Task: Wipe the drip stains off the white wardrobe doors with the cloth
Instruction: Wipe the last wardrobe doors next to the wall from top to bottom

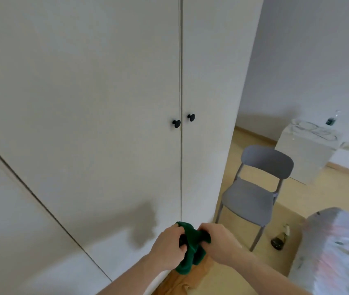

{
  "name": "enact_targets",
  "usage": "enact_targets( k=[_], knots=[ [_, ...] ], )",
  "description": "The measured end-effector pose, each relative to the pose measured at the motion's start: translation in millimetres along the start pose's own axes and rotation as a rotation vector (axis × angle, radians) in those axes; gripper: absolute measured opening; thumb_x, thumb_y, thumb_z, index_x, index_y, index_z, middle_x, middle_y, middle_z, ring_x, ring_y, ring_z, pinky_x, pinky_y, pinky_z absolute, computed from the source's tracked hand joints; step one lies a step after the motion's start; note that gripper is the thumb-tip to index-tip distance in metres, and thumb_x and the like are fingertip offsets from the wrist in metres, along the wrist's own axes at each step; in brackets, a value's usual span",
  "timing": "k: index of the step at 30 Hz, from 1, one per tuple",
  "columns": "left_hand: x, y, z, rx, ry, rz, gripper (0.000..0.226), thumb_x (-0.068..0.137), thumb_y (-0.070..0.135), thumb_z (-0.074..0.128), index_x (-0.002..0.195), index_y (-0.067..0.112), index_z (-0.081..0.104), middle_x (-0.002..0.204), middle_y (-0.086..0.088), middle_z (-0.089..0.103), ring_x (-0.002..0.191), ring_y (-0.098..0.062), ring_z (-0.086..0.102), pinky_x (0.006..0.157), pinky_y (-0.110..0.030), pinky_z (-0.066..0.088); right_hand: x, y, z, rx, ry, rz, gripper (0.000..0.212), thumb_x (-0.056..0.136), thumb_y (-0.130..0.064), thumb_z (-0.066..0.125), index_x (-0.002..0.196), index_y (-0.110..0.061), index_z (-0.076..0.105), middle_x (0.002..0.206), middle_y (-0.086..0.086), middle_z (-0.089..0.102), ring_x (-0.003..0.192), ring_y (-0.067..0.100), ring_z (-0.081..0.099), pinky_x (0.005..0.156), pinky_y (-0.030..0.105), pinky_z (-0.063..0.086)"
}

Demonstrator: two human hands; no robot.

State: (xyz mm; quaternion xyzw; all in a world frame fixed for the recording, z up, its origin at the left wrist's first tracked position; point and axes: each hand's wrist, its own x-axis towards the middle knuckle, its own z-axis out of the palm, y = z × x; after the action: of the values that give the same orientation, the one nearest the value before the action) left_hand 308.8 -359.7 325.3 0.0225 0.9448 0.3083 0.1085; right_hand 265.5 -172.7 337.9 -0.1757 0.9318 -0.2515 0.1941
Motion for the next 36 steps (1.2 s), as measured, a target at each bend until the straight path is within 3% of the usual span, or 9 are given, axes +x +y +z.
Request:
enact_targets(
  k=[5,10,12,14,16,20,26,31,36],
  knots=[
    [61,-11,-11,0.009,-0.056,0.046,0.025,0.094,0.023,0.059,0.115,0.036,0.062,0.105,0.019,0.053,0.097,-0.007,0.054,0.086,-0.016,0.041,41,18,-31,-0.028,0.043,0.098,0.024,0.089,-0.014,0.052,0.098,-0.032,0.065,0.097,-0.012,0.067,0.086,0.006,0.061,0.068,0.018,0.046],
    [111,-22,-23,0.030,-0.070,0.032,0.024,0.098,0.026,0.057,0.119,0.039,0.060,0.133,0.016,0.053,0.124,-0.009,0.054,0.106,-0.023,0.043,74,44,-57,-0.082,0.038,0.185,0.024,0.093,-0.013,0.051,0.096,-0.035,0.061,0.097,-0.011,0.066,0.087,0.006,0.061,0.070,0.018,0.047],
    [131,-19,-26,0.051,-0.082,0.062,0.026,0.099,0.025,0.055,0.121,0.037,0.060,0.136,0.015,0.053,0.126,-0.010,0.053,0.108,-0.024,0.042,80,58,-66,-0.080,0.048,0.231,0.022,0.093,-0.014,0.053,0.094,-0.034,0.063,0.094,-0.013,0.066,0.085,0.005,0.062,0.070,0.018,0.050],
    [150,-12,-27,0.070,-0.102,0.078,0.027,0.099,0.025,0.054,0.124,0.036,0.059,0.136,0.014,0.052,0.126,-0.011,0.052,0.107,-0.024,0.041,88,75,-76,-0.083,0.054,0.281,0.020,0.091,-0.015,0.054,0.095,-0.030,0.067,0.093,-0.011,0.068,0.086,0.008,0.064,0.077,0.026,0.057],
    [172,-3,-29,0.083,-0.124,0.090,0.028,0.099,0.027,0.053,0.125,0.036,0.058,0.135,0.014,0.052,0.124,-0.011,0.053,0.105,-0.025,0.043,97,94,-90,-0.084,0.061,0.315,0.021,0.089,-0.016,0.055,0.096,-0.030,0.069,0.094,-0.010,0.069,0.089,0.011,0.065,0.084,0.033,0.060],
    [220,19,-26,0.102,-0.135,0.088,0.028,0.098,0.027,0.053,0.125,0.034,0.059,0.133,0.014,0.052,0.120,-0.010,0.054,0.100,-0.027,0.046,117,132,-120,-0.091,0.055,0.343,0.020,0.091,-0.018,0.057,0.092,-0.034,0.068,0.091,-0.014,0.067,0.085,0.005,0.064,0.078,0.023,0.057],
    [304,60,4,0.106,-0.137,0.061,0.030,0.100,0.027,0.053,0.129,0.033,0.057,0.136,0.015,0.049,0.121,-0.011,0.055,0.100,-0.022,0.044,169,211,-171,-0.112,0.023,0.347,0.018,0.091,-0.018,0.057,0.090,-0.033,0.067,0.088,-0.011,0.067,0.083,0.005,0.065,0.073,0.022,0.057],
    [376,98,37,0.114,-0.152,-0.072,0.026,0.098,0.021,0.051,0.122,0.026,0.061,0.126,0.010,0.054,0.112,-0.014,0.058,0.087,-0.021,0.043,223,287,-221,-0.150,-0.044,0.281,0.016,0.090,-0.019,0.055,0.091,-0.030,0.067,0.090,-0.012,0.067,0.084,0.006,0.064,0.080,0.027,0.058],
    [419,123,46,0.112,-0.107,-0.175,0.032,0.100,0.024,0.050,0.130,0.029,0.057,0.130,0.012,0.050,0.101,-0.011,0.055,0.086,-0.021,0.037,275,346,-260,-0.220,-0.081,0.239,0.011,0.084,-0.018,0.053,0.081,-0.026,0.061,0.088,-0.008,0.062,0.079,0.011,0.061,0.071,0.032,0.056]
  ],
)
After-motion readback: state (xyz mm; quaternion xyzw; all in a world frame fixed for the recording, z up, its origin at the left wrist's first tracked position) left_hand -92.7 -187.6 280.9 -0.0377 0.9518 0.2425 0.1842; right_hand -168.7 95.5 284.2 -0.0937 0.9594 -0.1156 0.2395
